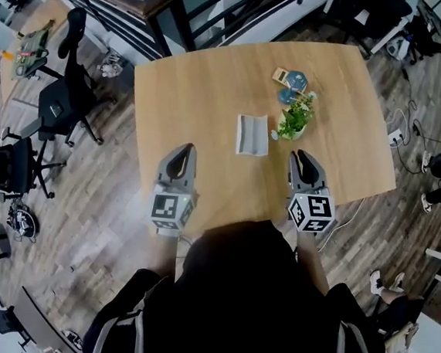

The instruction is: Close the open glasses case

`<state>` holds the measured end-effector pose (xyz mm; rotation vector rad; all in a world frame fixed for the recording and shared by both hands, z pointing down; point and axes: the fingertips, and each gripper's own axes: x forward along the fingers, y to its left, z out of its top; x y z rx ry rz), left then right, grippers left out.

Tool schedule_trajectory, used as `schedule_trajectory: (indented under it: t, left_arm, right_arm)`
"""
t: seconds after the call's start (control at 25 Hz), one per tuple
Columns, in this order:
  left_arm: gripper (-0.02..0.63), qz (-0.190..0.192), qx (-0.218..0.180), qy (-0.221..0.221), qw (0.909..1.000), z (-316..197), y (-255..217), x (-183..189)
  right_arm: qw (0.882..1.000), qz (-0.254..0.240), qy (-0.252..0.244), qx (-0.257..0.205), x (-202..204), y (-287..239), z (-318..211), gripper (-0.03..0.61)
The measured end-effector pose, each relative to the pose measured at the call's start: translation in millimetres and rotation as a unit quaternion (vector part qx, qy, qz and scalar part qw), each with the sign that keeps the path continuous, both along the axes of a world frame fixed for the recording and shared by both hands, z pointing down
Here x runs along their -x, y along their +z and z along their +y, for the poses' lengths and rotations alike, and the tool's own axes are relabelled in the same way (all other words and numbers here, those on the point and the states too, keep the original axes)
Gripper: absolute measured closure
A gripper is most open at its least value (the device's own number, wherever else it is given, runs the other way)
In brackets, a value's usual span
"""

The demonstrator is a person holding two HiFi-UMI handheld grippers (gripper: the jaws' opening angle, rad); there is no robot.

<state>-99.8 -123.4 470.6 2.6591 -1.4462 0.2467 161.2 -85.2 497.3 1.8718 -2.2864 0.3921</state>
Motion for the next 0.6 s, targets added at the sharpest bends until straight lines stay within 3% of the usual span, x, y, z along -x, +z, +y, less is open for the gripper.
schedule_trajectory:
  t: [0.28,0.44,0.6]
  left_arm:
    - [0.615,-0.004,-0.002,-0.014,0.9999,6.8,-1.0,14.4]
    - [0.615,-0.009,-0.003,-0.022,0.9997,14.4,-2.7,20.3]
    - [0.615,-0.017,-0.002,-0.035,0.9992,25.2,-2.8,29.5]
  right_arm:
    - [0.999,-0.012,-0.007,0.031,4.2,28.3,-10.7,0.505]
    - [0.993,-0.063,-0.001,0.102,1.9,93.1,-29.3,0.503]
    - [0.975,-0.115,0.006,0.188,0.9,172.0,-56.2,0.503]
